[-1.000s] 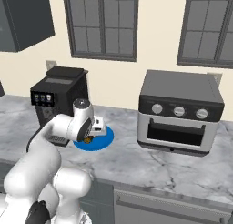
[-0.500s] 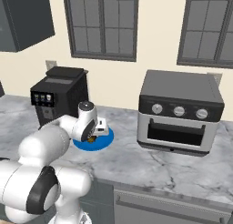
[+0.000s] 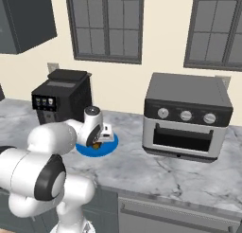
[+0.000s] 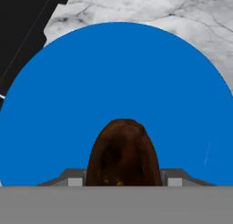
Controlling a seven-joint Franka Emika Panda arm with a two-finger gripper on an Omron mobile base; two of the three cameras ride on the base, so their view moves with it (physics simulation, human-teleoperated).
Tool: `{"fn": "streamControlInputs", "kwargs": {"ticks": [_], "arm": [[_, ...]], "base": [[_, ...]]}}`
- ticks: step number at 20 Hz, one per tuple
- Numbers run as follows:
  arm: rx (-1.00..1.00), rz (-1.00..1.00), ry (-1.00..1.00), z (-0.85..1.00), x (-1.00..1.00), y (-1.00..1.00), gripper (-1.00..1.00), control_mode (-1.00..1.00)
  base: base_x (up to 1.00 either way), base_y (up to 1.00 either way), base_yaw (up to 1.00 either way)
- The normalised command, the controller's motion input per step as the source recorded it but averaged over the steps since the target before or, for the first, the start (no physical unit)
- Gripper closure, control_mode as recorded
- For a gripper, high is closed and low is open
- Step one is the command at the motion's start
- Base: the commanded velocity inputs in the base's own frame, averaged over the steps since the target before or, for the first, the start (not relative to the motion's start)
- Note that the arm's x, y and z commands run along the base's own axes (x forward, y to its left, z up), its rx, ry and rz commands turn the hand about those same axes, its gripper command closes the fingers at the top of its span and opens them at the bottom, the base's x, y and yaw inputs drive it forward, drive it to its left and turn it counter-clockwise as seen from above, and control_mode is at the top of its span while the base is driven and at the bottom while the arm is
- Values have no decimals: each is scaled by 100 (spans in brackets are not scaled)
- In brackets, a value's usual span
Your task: Pick sweet potato from the fridge and place it on the plate on the counter.
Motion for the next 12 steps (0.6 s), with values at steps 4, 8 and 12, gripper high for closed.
{"fn": "streamControlInputs", "kwargs": {"ticks": [4, 8, 12], "arm": [[0, 0, 4, -22, 0, 0, -100, -100], [0, 0, 1, 0, 0, 0, -100, -100], [0, 0, 0, 0, 0, 0, -100, -100]], "base": [[0, 0, 0], [0, 0, 0], [0, 0, 0]]}}
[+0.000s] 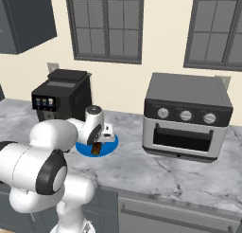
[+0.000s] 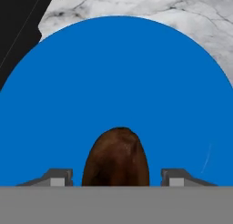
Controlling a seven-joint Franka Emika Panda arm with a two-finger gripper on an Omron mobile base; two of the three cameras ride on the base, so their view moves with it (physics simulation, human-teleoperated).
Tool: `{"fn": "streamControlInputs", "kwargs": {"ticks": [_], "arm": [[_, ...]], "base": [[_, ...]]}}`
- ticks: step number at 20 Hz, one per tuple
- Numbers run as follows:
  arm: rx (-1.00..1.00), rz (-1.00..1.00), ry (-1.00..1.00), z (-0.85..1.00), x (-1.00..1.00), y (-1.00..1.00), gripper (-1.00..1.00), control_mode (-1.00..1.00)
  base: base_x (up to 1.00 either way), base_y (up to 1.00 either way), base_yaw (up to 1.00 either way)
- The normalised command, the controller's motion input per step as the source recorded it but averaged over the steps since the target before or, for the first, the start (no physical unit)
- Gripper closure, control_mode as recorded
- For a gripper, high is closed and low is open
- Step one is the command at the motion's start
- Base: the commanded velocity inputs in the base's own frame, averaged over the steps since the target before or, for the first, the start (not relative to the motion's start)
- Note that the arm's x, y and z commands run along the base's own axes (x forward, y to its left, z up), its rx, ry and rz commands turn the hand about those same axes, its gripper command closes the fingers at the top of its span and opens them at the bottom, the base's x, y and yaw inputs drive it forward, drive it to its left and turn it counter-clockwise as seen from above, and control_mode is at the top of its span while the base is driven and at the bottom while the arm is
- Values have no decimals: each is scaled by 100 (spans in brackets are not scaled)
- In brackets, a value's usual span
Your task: Pick sweet potato from the fridge and place it on the plate on the counter.
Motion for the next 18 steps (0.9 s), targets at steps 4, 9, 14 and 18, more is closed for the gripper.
{"fn": "streamControlInputs", "kwargs": {"ticks": [4, 9, 14, 18], "arm": [[0, 0, 0, 2, 0, 0, -100, -100], [0, 0, -5, 42, -25, 0, -100, -100], [0, 0, -2, 80, -69, 0, -100, -100], [-1, 0, -1, 70, -87, -1, -100, -100]], "base": [[0, 0, 0], [0, 0, 0], [0, 0, 0], [0, 0, 0]]}}
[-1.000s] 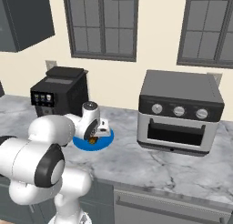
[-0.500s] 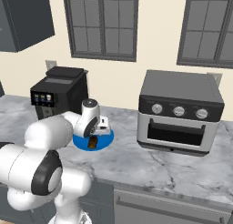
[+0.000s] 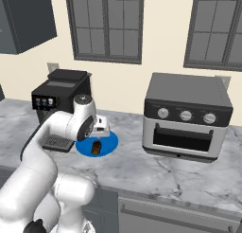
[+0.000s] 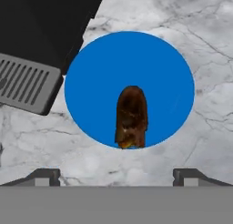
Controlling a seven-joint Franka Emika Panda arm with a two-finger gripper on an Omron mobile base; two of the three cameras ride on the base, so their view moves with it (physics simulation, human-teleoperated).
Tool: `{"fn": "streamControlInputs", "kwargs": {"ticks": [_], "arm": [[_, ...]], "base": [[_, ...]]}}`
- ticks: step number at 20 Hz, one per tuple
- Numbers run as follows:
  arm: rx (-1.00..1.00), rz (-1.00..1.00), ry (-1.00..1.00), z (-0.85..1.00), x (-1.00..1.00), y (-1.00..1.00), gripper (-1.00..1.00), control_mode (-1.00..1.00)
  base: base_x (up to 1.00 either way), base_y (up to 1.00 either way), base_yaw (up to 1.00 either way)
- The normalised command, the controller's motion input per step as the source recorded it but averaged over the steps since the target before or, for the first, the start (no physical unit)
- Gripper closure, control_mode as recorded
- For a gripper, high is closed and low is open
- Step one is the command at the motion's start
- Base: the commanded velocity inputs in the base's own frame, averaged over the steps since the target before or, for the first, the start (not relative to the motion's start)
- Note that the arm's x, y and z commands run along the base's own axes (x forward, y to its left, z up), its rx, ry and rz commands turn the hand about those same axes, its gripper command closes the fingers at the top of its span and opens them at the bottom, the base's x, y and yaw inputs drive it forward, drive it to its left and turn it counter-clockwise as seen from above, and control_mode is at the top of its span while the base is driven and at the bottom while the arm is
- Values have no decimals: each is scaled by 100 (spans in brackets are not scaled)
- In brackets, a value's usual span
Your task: Pick sweet potato from the fridge and place it on the plate on the counter.
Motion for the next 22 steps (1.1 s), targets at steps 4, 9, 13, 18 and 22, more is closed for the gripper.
{"fn": "streamControlInputs", "kwargs": {"ticks": [4, 9, 13, 18, 22], "arm": [[0, 0, 0, 86, -90, -1, -100, -100], [-1, -3, 1, 99, -81, -1, -100, -100], [0, -18, 5, 98, -65, -13, -100, -100], [0, -13, 0, 66, -48, -10, -100, -100], [0, -8, 0, 56, -58, -4, -100, -100]], "base": [[0, 0, 0], [0, 0, 0], [0, 0, 0], [0, 0, 0], [0, 0, 0]]}}
